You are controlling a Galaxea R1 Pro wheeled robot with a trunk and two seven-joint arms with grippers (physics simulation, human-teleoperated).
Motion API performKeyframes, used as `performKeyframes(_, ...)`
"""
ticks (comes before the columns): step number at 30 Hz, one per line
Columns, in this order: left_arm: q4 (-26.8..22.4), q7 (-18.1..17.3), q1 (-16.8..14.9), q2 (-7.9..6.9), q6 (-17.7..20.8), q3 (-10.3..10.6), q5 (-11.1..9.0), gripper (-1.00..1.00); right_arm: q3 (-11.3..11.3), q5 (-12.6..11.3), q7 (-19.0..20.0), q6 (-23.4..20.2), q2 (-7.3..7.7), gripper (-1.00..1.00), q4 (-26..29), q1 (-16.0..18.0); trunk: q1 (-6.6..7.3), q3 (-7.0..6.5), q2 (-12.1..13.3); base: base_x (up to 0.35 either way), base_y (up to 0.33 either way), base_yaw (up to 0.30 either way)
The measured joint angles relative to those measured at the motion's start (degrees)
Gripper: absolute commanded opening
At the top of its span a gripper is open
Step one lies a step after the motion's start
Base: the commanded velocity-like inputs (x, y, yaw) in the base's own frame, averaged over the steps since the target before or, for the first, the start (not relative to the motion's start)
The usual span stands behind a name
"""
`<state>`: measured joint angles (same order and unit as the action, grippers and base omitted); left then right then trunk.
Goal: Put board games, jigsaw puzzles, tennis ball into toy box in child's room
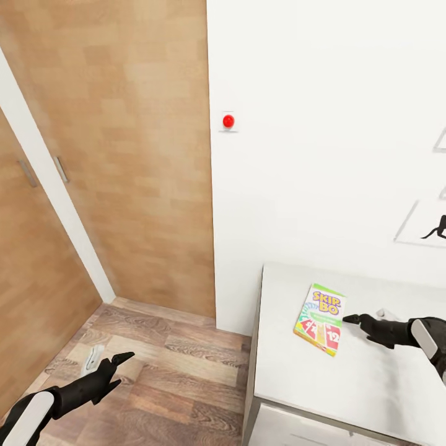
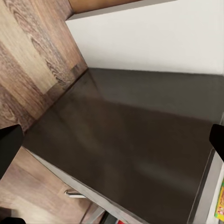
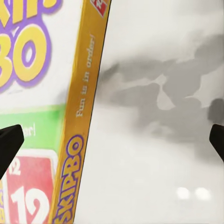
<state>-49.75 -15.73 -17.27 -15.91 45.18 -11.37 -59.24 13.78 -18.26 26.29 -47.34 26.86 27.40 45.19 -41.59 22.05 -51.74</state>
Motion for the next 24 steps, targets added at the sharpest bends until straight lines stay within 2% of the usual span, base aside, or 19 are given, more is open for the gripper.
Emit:
performKeyframes(11, -0.05, -0.07, 0.0, 0.01, 0.01, 0.07, -0.08, 1.0, -0.01, -0.05, 0.29, 0.12, -0.36, 1.0, -0.15, 0.03, 0.01, 0.0, 0.0, 0.052, 0.013, 0.0)
performKeyframes(15, -0.04, -0.06, 0.0, 0.01, 0.0, 0.07, -0.06, 1.0, -0.09, -0.04, 0.62, 0.11, -1.11, 1.0, -0.15, -0.03, 0.0, 0.0, 0.0, 0.031, 0.008, 0.013)
performKeyframes(24, -0.03, 0.01, 0.02, 0.03, 0.0, 0.04, 0.13, 1.0, -0.18, 0.0, 1.33, 0.06, -1.69, 1.0, -0.11, -0.04, 0.0, -0.31, 0.0, 0.004, 0.001, 0.203)
